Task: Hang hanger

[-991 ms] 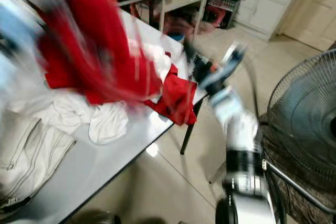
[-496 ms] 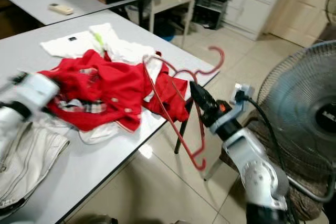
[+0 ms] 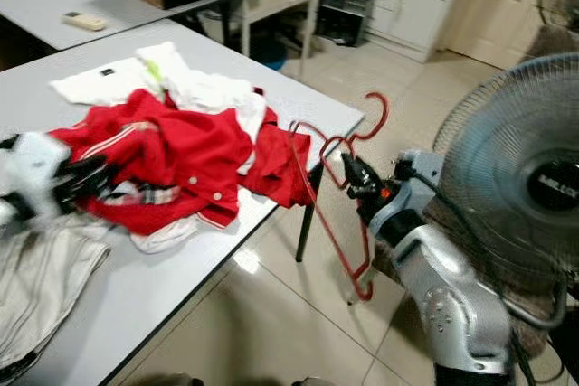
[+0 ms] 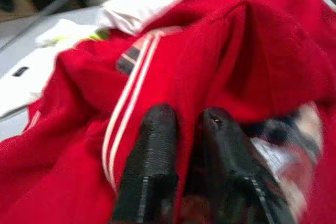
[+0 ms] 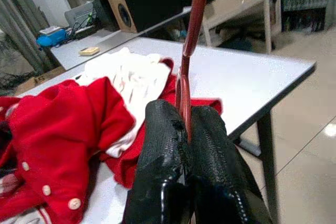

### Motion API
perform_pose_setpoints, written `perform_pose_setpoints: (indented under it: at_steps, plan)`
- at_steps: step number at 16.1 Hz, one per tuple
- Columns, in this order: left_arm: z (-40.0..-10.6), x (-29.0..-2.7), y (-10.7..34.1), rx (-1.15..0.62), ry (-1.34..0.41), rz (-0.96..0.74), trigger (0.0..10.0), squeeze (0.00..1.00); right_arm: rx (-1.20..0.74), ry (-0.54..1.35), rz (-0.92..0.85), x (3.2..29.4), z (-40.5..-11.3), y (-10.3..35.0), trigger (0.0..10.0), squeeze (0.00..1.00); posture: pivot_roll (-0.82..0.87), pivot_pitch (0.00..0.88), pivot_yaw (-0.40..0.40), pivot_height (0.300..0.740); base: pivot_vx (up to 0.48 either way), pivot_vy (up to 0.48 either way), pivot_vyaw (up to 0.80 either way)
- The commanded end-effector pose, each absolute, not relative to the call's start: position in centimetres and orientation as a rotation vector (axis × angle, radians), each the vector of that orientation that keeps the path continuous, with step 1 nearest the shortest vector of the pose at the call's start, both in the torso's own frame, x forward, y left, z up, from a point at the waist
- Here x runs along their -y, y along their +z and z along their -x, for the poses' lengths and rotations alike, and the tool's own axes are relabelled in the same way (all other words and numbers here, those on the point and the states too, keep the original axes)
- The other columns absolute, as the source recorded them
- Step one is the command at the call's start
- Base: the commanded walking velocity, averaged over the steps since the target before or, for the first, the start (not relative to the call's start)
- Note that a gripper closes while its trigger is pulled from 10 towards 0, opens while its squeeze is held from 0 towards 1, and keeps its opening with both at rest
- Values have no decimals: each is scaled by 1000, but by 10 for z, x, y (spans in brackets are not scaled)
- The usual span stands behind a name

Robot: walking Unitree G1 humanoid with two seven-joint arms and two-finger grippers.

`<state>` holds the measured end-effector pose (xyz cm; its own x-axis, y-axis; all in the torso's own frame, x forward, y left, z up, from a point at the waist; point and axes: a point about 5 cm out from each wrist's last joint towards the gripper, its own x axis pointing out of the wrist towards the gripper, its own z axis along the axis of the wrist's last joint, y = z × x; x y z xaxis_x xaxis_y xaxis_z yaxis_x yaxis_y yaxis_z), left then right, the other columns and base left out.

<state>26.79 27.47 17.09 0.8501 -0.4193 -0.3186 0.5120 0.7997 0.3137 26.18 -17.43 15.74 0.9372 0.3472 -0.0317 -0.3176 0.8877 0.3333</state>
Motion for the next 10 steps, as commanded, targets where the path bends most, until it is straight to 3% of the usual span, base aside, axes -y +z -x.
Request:
perform_pose_setpoints:
  at_steps: [1, 4, 7, 8, 9, 10]
  plan:
    - [-265, -270, 175, -224, -571, -395, 10000, 1000, -53, 368, -300, 171, -264, 169, 10000, 0, -99, 0, -30, 740, 0, 0, 0]
    - [-252, -288, 194, -170, -599, -286, 10000, 1000, -33, 323, -302, 174, -262, 169, 10000, 0, -85, 0, -48, 740, 0, 0, 0]
    - [-257, -269, 202, 27, -541, -85, 10000, 973, -40, 284, -257, 172, -262, 165, 10000, 0, -87, 0, -39, 740, 0, 0, 0]
    - [-262, -246, 199, 82, -561, -2, 10000, 294, -47, 282, -221, 171, -263, 165, 10000, 0, -86, 0, -43, 740, 0, 0, 0]
    - [-267, -223, 201, 141, -566, 75, 10000, 0, -44, 298, -220, 168, -263, 167, 10000, 0, -85, 0, -51, 740, 0, 0, 0]
    - [-274, -209, 205, 188, -534, 136, 10000, 0, -43, 293, -209, 165, -264, 168, 10000, 0, -89, 0, -54, 740, 0, 0, 0]
